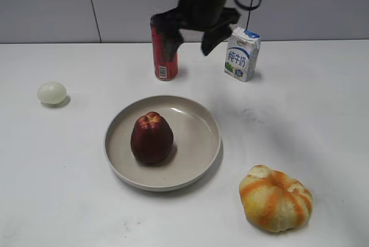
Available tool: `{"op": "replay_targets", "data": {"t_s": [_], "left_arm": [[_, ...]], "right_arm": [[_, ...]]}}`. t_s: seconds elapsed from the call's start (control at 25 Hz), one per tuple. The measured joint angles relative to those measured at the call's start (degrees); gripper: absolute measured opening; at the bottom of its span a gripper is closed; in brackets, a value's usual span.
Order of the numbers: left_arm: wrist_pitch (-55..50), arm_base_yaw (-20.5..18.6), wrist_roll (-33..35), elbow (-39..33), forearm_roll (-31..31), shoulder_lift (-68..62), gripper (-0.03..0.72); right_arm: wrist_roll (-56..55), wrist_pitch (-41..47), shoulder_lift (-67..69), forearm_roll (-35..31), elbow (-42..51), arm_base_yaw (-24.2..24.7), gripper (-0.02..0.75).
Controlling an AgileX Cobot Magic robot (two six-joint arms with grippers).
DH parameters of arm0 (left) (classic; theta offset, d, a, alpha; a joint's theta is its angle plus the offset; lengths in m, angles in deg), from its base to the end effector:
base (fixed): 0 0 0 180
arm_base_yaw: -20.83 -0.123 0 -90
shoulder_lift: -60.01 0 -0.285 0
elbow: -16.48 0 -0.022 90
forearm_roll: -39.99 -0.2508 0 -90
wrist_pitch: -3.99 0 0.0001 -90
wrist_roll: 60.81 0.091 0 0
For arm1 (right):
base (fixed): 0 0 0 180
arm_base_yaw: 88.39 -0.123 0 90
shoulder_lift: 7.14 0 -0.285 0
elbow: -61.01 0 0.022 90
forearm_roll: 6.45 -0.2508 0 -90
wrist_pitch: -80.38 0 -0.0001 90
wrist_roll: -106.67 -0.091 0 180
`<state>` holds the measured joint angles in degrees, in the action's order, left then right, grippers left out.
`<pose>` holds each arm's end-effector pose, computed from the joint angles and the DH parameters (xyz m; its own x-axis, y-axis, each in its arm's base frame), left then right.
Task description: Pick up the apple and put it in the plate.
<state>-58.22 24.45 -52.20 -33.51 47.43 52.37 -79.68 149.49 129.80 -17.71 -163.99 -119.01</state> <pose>-0.0045 -0.0102 0.2690 -0.4771 0.1191 -0.8707 0.2055 0.9784 0.0212 0.4125 0.2634 0.2466 -0.8986 -0.3254 -0.2943 -0.3969 0.8888 0.2291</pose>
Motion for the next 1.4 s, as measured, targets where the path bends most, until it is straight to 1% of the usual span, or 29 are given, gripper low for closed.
{"op": "replay_targets", "data": {"t_s": [0.2, 0.28, 0.4, 0.48, 0.64, 0.72, 0.92, 1.12, 1.4], "left_arm": [[0.0, 0.0, 0.0, 0.0, 0.0, 0.0, 0.589], [0.0, 0.0, 0.0, 0.0, 0.0, 0.0, 0.589], [0.0, 0.0, 0.0, 0.0, 0.0, 0.0, 0.589], [0.0, 0.0, 0.0, 0.0, 0.0, 0.0, 0.589], [0.0, 0.0, 0.0, 0.0, 0.0, 0.0, 0.589], [0.0, 0.0, 0.0, 0.0, 0.0, 0.0, 0.589], [0.0, 0.0, 0.0, 0.0, 0.0, 0.0, 0.589], [0.0, 0.0, 0.0, 0.0, 0.0, 0.0, 0.589], [0.0, 0.0, 0.0, 0.0, 0.0, 0.0, 0.589]], "right_arm": [[0.1, 0.1, -3.0, 0.3, 0.0, 12.5, 0.631], [0.1, 0.1, -4.5, 0.5, 0.0, 16.7, 0.622], [0.1, 0.1, -7.1, 0.5, 0.0, 21.4, 0.598], [0.1, 0.1, -9.4, 0.7, 0.6, 23.3, 0.592], [0.1, 0.1, -14.8, 6.0, 5.8, 24.3, 0.589], [0.1, 0.1, -18.4, 7.2, 10.9, 24.4, 0.589], [2.2, 0.1, -30.1, 7.2, 27.1, 24.4, 0.588], [3.6, -0.3, -45.9, 7.4, 43.7, 24.4, 0.588], [3.9, -7.2, -67.7, 7.4, 66.1, 24.4, 0.587]]}}
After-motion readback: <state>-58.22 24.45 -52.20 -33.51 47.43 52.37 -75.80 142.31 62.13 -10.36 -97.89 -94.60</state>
